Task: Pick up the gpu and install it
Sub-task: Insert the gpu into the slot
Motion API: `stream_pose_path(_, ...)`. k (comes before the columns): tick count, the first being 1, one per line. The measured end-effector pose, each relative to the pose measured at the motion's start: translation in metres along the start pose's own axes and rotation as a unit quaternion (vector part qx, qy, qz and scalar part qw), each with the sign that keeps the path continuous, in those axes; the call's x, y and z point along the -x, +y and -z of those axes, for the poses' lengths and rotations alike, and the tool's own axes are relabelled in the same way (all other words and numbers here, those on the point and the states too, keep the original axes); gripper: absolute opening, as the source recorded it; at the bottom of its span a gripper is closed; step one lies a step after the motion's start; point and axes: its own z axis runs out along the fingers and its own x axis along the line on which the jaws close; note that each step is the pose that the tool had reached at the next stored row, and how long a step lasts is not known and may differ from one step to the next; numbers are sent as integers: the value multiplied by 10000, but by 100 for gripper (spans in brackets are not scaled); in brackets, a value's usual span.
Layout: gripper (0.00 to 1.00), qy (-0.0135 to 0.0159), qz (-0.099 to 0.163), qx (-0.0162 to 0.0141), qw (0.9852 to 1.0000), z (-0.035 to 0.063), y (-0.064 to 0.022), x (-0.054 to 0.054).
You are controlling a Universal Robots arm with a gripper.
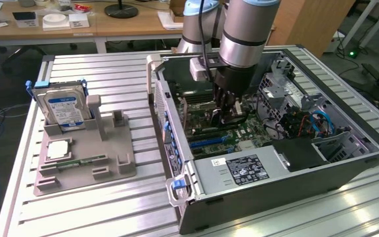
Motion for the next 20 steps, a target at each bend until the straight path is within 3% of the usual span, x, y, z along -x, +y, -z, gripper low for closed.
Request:
stream_pose_path(7, 28, 0, 0, 0, 10000, -6, 0, 0)
stream_pose_path(12, 28, 0, -1, 10, 10000, -81, 4, 1)
stream_pose_path(20, 28, 1, 0, 13, 10000, -115, 25, -16)
